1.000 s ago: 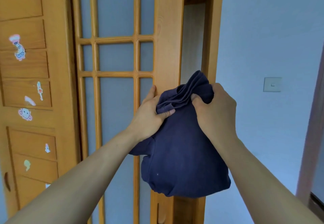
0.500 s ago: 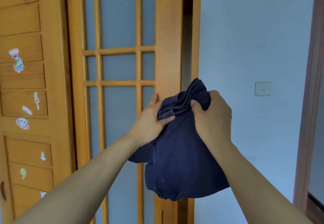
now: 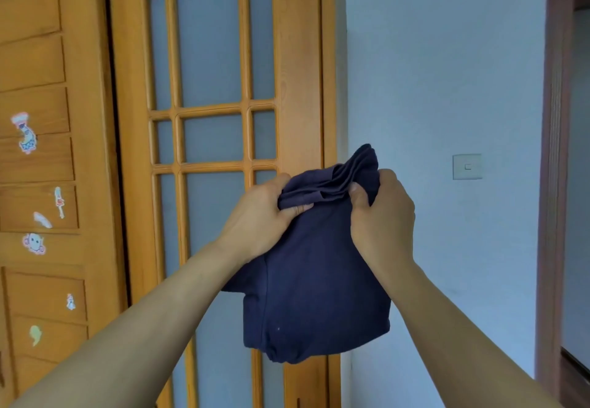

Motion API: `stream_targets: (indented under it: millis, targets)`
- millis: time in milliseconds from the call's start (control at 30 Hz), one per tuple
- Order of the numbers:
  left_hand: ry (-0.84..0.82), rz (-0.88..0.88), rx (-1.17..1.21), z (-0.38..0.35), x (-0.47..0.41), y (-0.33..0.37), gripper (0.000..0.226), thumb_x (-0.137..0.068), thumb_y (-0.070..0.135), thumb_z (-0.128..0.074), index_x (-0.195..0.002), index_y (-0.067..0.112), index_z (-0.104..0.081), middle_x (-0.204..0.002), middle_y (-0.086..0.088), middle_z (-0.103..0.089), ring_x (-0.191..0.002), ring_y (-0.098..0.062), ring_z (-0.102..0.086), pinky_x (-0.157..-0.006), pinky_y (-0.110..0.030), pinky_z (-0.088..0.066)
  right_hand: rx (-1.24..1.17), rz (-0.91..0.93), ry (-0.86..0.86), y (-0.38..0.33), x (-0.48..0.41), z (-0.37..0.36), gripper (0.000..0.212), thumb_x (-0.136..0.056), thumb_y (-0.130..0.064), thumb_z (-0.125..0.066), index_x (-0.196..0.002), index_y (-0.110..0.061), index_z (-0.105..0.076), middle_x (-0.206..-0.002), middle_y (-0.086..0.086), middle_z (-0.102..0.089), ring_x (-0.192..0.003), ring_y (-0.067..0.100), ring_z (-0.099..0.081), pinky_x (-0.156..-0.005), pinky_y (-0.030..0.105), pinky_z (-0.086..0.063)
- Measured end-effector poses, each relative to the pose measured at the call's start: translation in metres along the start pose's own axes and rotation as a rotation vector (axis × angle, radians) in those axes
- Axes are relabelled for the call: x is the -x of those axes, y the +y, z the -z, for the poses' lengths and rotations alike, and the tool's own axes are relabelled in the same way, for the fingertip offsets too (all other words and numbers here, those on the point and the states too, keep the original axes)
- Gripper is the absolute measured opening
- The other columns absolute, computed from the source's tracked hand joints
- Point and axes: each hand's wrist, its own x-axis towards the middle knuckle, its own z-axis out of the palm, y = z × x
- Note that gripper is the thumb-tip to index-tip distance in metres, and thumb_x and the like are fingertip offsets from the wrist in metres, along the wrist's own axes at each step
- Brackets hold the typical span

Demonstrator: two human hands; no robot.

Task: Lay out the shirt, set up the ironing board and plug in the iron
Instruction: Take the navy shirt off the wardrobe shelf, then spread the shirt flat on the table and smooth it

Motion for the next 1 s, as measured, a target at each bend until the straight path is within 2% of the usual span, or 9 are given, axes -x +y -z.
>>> stream_targets:
  millis: [133,300,367,500,667,733,833,933,1000]
  targets:
    - [0.111,-0.090,-0.053,-0.001,-0.009,0.027,0.021,-0.083,0.032,-0.068,-0.091,0.014,-0.061,-0.076,0.004,-0.065,-0.079,-0.016,-0.062,-0.067,-0.029,-0.045,-0.008,0.009,0.040,0.001,-0.009,0.022,0.015,-0.095,-0.027,-0.049,-0.100,-0.013,-0.050,-0.100,0.002,-0.057,-0.085,0.019,-0.055,-0.071,0.029,-0.039]
    - [0.137,-0.219,-0.094,-0.032,-0.014,0.067,0.027,-0.085,0.033,-0.065,-0.103,0.013,-0.062,-0.090,-0.004,-0.069,-0.086,-0.018,-0.061,-0.071,-0.030,-0.044,-0.004,0.015,0.121,0.018,-0.017,0.063,0.015,-0.096,-0.026,-0.049,-0.102,-0.012,-0.051,-0.100,0.003,-0.058,-0.080,0.015,-0.052,-0.065,0.024,-0.036]
    - [0.112,-0.266,-0.115,-0.056,-0.017,0.081,0.035,-0.085,0.040,-0.062,-0.108,0.014,-0.062,-0.095,-0.007,-0.071,-0.090,-0.024,-0.064,-0.075,-0.036,-0.048,0.007,0.004,0.153,0.035,-0.019,0.085,0.012,-0.095,-0.024,-0.049,-0.099,-0.013,-0.050,-0.100,0.004,-0.059,-0.079,0.015,-0.053,-0.060,0.023,-0.036]
    - [0.037,-0.321,-0.145,-0.103,-0.022,0.112,0.061,-0.079,0.062,-0.045,-0.108,0.010,-0.058,-0.091,-0.012,-0.070,-0.089,-0.032,-0.063,-0.073,-0.045,-0.050,0.051,-0.035,0.220,0.068,-0.024,0.132,0.014,-0.095,-0.022,-0.050,-0.102,-0.010,-0.052,-0.100,0.006,-0.060,-0.079,0.017,-0.052,-0.066,0.025,-0.035]
    - [-0.104,-0.316,-0.057,-0.183,-0.028,0.160,0.039,-0.088,0.050,-0.050,-0.083,0.013,-0.043,-0.067,0.005,-0.046,-0.074,-0.026,-0.049,-0.064,-0.036,-0.035,0.199,-0.085,0.324,0.119,-0.027,0.203,0.010,-0.093,-0.022,-0.053,-0.095,-0.013,-0.050,-0.092,0.004,-0.059,-0.075,0.017,-0.046,-0.058,0.021,-0.024]
    - [-0.165,-0.342,-0.026,-0.218,-0.032,0.184,0.040,-0.087,0.052,-0.048,-0.084,0.013,-0.044,-0.068,0.004,-0.048,-0.074,-0.025,-0.047,-0.065,-0.035,-0.034,0.259,-0.107,0.370,0.139,-0.025,0.239,0.012,-0.092,-0.022,-0.054,-0.088,-0.013,-0.048,-0.087,0.003,-0.057,-0.072,0.017,-0.045,-0.057,0.022,-0.029]
    - [-0.231,-0.430,0.087,-0.267,-0.034,0.218,0.038,-0.088,0.050,-0.050,-0.080,0.013,-0.043,-0.074,-0.002,-0.055,-0.073,-0.024,-0.049,-0.065,-0.034,-0.034,0.370,-0.150,0.423,0.163,-0.018,0.292,0.019,-0.092,-0.022,-0.055,-0.082,-0.014,-0.041,-0.083,0.002,-0.053,-0.066,0.015,-0.042,-0.055,0.008,-0.034]
    - [-0.292,-0.515,0.210,-0.316,-0.031,0.257,0.033,-0.088,0.048,-0.051,-0.078,0.018,-0.042,-0.074,-0.002,-0.056,-0.076,-0.028,-0.053,-0.067,-0.035,-0.037,0.469,-0.211,0.483,0.185,-0.008,0.342,0.018,-0.093,-0.023,-0.054,-0.083,-0.014,-0.042,-0.088,0.005,-0.057,-0.071,0.017,-0.048,-0.059,0.022,-0.032]
    - [-0.332,-0.568,0.266,-0.351,-0.030,0.284,0.039,-0.088,0.049,-0.051,-0.091,0.010,-0.053,-0.086,-0.009,-0.065,-0.085,-0.033,-0.058,-0.074,-0.041,-0.045,0.542,-0.253,0.540,0.197,-0.001,0.375,0.017,-0.093,-0.024,-0.054,-0.085,-0.015,-0.043,-0.092,0.006,-0.060,-0.077,0.019,-0.052,-0.066,0.026,-0.034]
